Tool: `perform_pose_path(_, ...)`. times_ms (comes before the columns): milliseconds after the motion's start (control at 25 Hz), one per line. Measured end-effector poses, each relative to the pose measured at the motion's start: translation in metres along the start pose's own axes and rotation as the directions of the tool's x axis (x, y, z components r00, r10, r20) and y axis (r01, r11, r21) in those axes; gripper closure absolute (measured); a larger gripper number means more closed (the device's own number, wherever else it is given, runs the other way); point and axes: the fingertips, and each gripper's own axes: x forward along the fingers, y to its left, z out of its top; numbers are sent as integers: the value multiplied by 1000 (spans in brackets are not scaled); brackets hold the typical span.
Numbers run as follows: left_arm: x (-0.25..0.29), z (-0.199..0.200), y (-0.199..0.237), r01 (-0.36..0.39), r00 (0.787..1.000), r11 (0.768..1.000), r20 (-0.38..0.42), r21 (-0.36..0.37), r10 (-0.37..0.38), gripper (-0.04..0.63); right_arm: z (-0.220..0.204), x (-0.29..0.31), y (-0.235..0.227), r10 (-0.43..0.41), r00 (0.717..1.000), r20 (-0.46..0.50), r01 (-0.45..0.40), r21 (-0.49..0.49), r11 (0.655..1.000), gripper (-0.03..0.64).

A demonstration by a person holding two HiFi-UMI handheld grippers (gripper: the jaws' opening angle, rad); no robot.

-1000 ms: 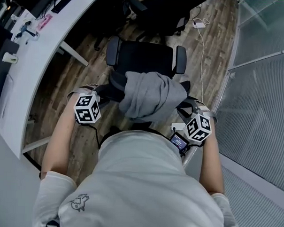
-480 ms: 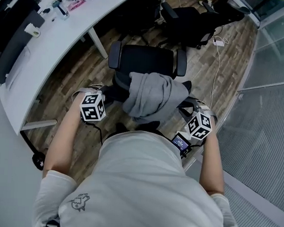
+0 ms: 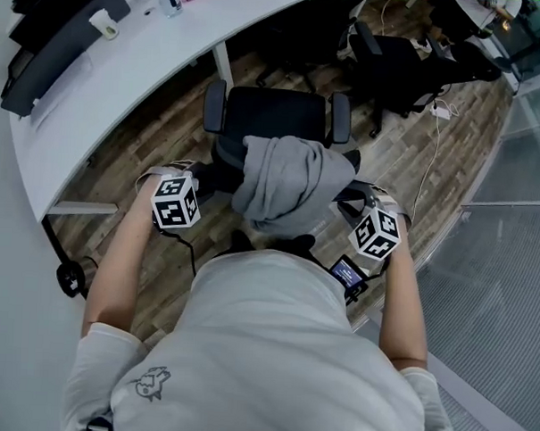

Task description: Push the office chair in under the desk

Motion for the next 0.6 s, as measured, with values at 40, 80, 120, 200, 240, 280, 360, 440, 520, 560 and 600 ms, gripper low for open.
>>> perform_pose_path(40, -4, -9, -1, -6, 1000, 1000, -3, -12, 6, 468, 9, 4, -1, 6, 1000, 5, -6, -13, 1000, 474)
perform_pose_path(80, -9, -17, -2, -11, 1000, 1000, -6, -25, 11, 468, 18, 8, -2, 11, 1000, 11, -11, -26, 1000, 474)
perform_pose_path(120, -14, -26, -3, -15, 1000, 999, -9, -37, 14, 468, 27, 13, -3, 17, 1000, 16, -16, -38, 999, 474)
perform_pose_path(200, -23, -44, -5, -22, 1000, 998, -13, -62, 22, 468, 46, 22, -5, 33, 999, 20, -31, -64, 997, 474)
perform_pose_path(240, -27, -53, -7, -27, 1000, 997, -14, -76, 26, 468, 56, 27, -5, 42, 999, 21, -40, -77, 996, 474)
perform_pose_path(280, -31, -62, -10, -32, 999, 996, -16, -89, 31, 468, 66, 32, -5, 50, 998, 23, -48, -90, 995, 474)
perform_pose_path(360, -39, -79, -16, -43, 999, 993, -21, -113, 41, 468, 83, 40, -2, 62, 998, 28, -59, -114, 992, 474)
perform_pose_path(440, -45, -92, -24, -56, 998, 989, -26, -136, 52, 468, 97, 46, 1, 73, 997, 34, -68, -138, 988, 474)
perform_pose_path(520, -51, -104, -31, -69, 997, 985, -29, -159, 66, 468, 110, 52, 3, 87, 995, 41, -79, -162, 984, 474)
perform_pose_path(560, -54, -110, -35, -74, 997, 983, -31, -170, 70, 468, 116, 55, 5, 95, 994, 45, -86, -174, 981, 474)
perform_pose_path(600, -57, -117, -39, -77, 997, 980, -34, -182, 72, 468, 124, 58, 7, 103, 993, 48, -93, -185, 978, 474)
